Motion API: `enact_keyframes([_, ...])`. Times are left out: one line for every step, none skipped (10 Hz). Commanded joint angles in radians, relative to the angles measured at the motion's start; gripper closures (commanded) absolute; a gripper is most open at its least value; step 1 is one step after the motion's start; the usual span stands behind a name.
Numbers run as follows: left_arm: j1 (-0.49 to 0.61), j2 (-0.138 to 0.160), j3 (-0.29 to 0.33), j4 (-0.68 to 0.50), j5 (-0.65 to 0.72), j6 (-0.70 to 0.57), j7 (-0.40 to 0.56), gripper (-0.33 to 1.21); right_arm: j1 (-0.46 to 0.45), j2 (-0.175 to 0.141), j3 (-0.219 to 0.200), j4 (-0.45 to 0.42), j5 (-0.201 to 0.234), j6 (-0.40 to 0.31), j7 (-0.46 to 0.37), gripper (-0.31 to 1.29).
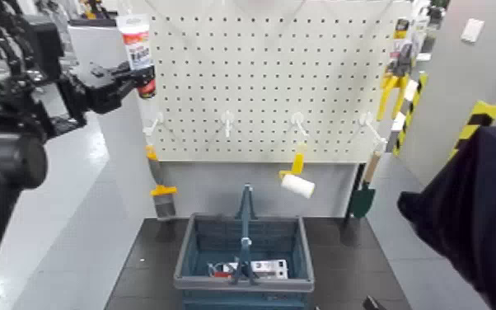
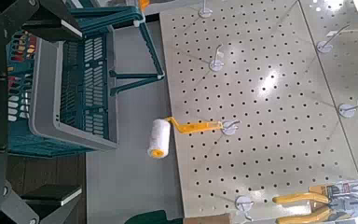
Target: Put the red glue tube into the crate.
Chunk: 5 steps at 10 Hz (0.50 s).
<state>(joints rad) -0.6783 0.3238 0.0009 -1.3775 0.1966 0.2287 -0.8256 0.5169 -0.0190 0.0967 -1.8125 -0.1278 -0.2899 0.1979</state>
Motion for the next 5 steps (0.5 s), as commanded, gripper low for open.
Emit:
enact_keyframes([-0.006,0.003,-0.001,-0.005,0.000,0.000,0.003,1.18,0.000,0.001,0.000,0.001,-0.001,0.000,0.002,0.14])
enact_keyframes([-0.009,0.004,0.001,-0.006,0.000,-0.003,0.006,1.18,0.000,0.001,0.000,0.001,-0.001,0.000,0.002,0.14])
enact_keyframes([-0.012,0.004,0.001,-0.014,0.003,-0.006,0.006,1.18,0.000,0.001,0.000,0.001,0.000,0.000,0.002,0.14])
enact_keyframes([-0.015,0.006,0.001,-0.054,0.003,-0.003,0.008,1.18,0.000,0.001,0.001,0.001,-0.001,0.000,0.002,0.14])
enact_keyframes([-0.017,0.006,0.004,-0.124,0.003,0.012,0.008,1.18,0.000,0.001,0.001,0.001,0.000,0.002,0.002,0.14])
